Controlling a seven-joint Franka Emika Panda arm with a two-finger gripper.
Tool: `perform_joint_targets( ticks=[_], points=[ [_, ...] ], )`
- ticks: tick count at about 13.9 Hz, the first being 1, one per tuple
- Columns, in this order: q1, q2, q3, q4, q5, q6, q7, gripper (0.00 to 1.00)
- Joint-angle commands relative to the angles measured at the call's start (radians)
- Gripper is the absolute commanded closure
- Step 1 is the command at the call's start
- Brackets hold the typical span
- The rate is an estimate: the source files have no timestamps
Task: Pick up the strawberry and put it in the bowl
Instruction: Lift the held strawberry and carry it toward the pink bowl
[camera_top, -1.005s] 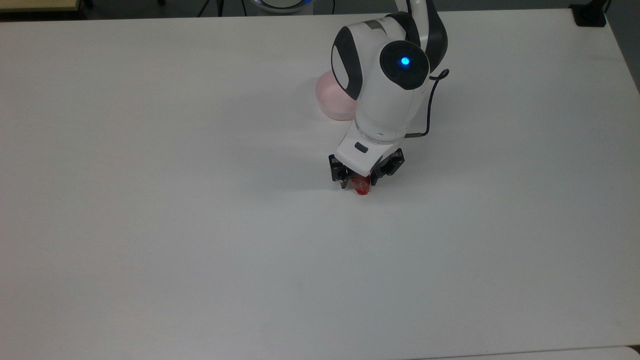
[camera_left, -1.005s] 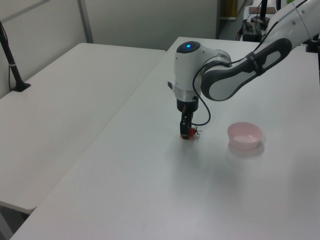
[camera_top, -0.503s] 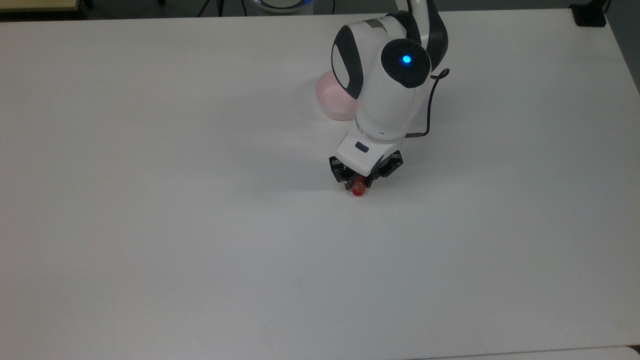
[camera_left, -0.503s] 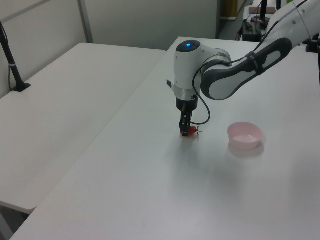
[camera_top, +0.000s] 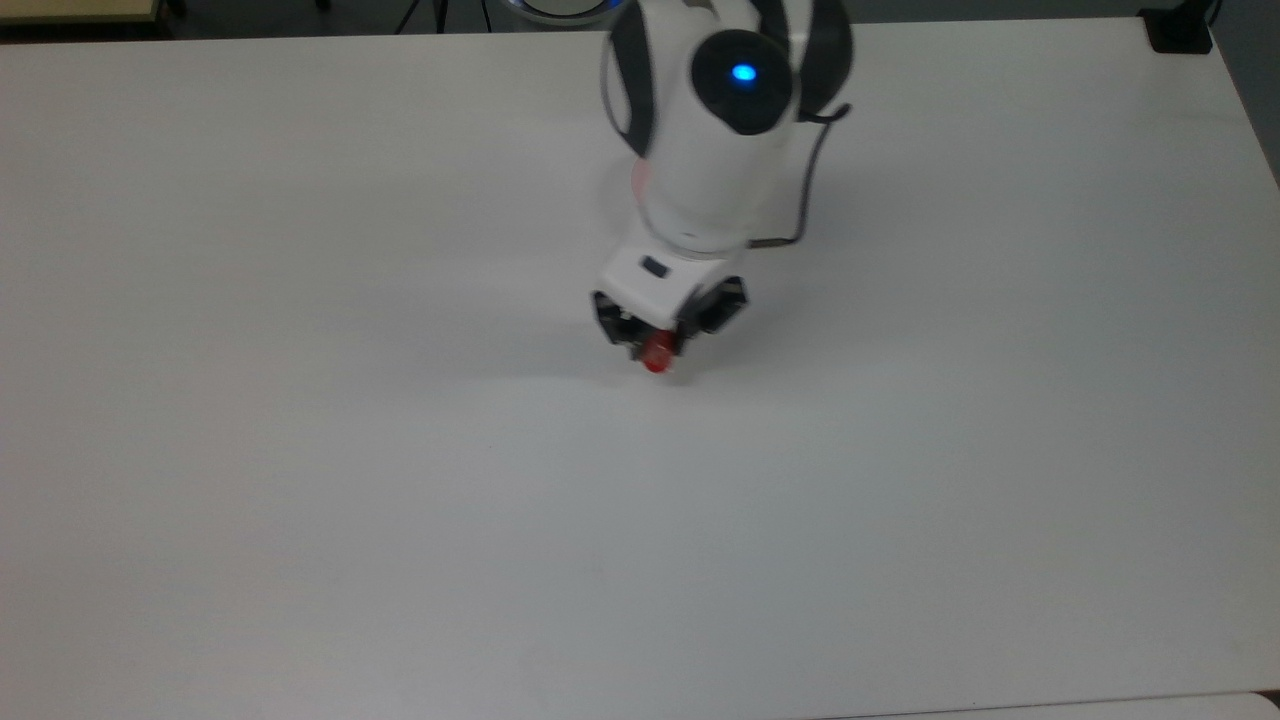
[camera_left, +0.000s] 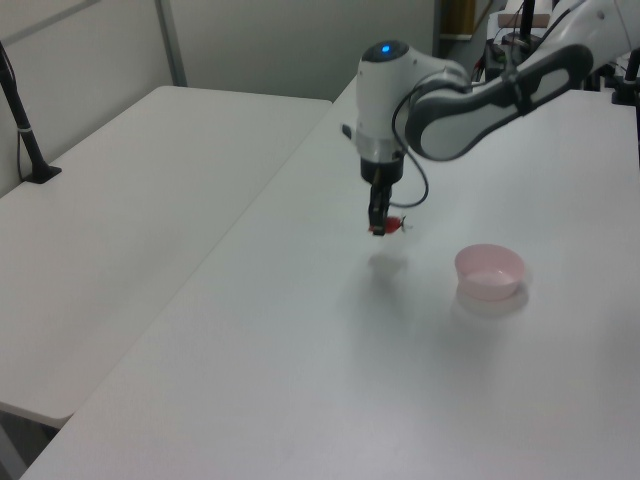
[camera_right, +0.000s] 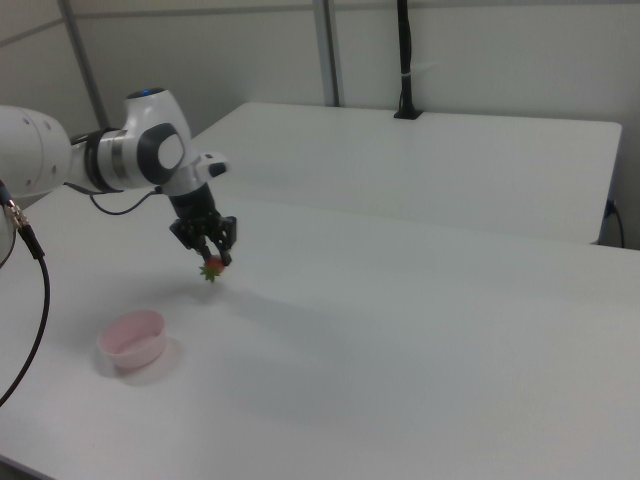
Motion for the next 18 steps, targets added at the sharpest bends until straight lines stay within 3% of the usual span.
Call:
perform_joint_targets(
  ticks=[1,3,7,10,12,14,18],
  points=[
    [-0.038,-0.048,-0.058,-0.064,-0.003,-0.034,-0.116,0.75],
    [-0.081,-0.040,-0.062,-0.082,-0.004,-0.032,-0.177,0.73],
    [-0.091,-0.052,-0.087,-0.094,-0.004,-0.038,-0.204,0.73],
    [-0.078,-0.223,-0.079,-0.237,0.002,-0.054,-0.231,0.73],
    [-0.028,-0.346,-0.073,-0.317,0.031,-0.159,-0.253,0.73],
    [0.000,-0.414,-0.063,-0.364,0.062,-0.222,-0.253,0.73],
    [0.026,-0.467,0.020,-0.452,0.088,-0.267,-0.233,0.68]
  ],
)
